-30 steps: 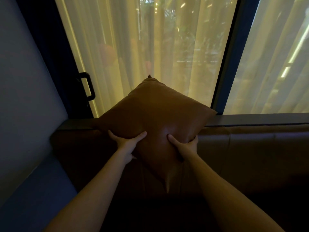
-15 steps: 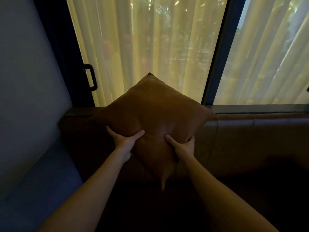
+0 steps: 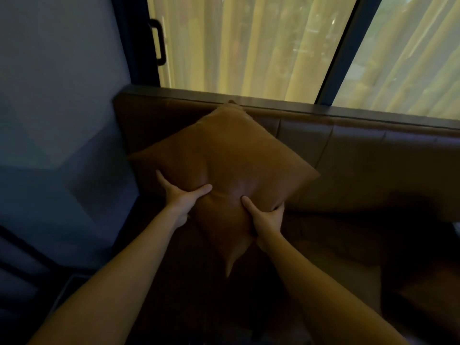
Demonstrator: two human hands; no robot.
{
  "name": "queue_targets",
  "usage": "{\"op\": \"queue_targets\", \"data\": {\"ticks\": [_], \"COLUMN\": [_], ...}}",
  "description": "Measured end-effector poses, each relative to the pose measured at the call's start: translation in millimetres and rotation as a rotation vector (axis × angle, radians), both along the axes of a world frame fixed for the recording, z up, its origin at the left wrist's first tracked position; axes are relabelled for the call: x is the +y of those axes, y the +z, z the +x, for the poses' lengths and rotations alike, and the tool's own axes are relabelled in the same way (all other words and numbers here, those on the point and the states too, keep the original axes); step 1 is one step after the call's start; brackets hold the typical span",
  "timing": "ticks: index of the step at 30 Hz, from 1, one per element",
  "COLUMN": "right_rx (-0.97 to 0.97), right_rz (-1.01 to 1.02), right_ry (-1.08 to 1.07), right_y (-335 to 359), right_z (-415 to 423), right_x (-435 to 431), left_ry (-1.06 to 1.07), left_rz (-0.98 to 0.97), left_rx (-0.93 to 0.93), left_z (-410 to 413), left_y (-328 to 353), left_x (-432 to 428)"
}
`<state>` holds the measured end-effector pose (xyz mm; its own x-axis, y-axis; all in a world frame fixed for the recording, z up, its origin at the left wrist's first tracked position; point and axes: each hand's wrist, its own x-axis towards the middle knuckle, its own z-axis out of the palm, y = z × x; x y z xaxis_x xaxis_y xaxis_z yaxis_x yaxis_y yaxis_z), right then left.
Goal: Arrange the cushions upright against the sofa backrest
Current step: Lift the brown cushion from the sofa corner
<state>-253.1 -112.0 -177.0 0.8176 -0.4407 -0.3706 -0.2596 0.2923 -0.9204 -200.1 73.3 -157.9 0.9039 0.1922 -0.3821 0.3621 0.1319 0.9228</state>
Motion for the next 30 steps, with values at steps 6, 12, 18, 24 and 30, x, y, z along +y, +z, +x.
{"op": "queue_targets", "data": {"ticks": [6, 12, 18, 24, 30], "right_rx": [0.046, 0.128, 0.231, 0.343, 0.566], "right_rz": [0.008, 0.012, 0.041, 0.07, 0.082], "right_ry": [0.018, 0.041, 0.034, 0.113, 0.277], "right_y": [-72, -159, -235, -275, -283], "right_z": [-46, -59, -47, -34, -27], "right_x": [11, 19, 28, 20, 17], "left_ry": [0.035, 0.041, 0.017, -0.015, -0.043], "left_rz": [0.002, 0.046, 0.067, 0.012, 0.024], "left_rx": [0.108, 0.185, 0.242, 0.356, 0.385], "left_z": [-51, -65, -49, -39, -38], "left_y": [-71, -157, -239, -291, -307], "left_x": [11, 20, 25, 28, 32]}}
